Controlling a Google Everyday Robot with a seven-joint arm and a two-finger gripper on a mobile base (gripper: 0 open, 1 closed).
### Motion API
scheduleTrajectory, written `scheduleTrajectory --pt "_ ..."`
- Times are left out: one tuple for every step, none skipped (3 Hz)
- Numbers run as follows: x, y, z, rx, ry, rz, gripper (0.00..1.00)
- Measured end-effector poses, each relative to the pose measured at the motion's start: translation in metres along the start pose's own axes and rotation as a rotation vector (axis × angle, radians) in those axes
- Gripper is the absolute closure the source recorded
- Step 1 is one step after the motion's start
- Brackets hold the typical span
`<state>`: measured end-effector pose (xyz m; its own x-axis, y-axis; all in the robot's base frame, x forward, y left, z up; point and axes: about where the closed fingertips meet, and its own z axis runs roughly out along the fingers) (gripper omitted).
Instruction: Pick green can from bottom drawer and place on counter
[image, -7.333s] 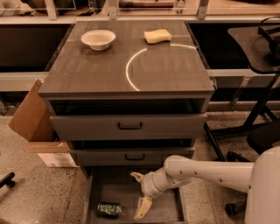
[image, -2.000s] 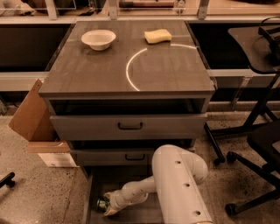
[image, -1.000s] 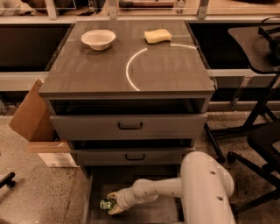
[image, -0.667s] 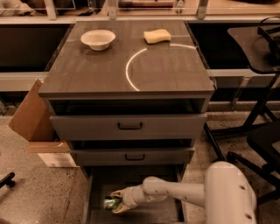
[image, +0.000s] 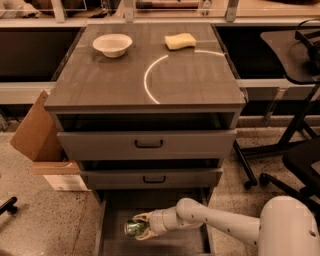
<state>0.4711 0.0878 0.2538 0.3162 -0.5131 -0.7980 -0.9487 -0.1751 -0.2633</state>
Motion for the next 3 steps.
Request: scheduleTrajectory --pt "-0.02 -0.002 -0.019 -0.036 -0.015 -0.055 1.0" --pt "-0.078 -0.004 -0.069 -0.089 -0.039 -0.198 1.0" --pt "-0.116 -0.003 -0.106 -0.099 -0.049 -0.286 1.0"
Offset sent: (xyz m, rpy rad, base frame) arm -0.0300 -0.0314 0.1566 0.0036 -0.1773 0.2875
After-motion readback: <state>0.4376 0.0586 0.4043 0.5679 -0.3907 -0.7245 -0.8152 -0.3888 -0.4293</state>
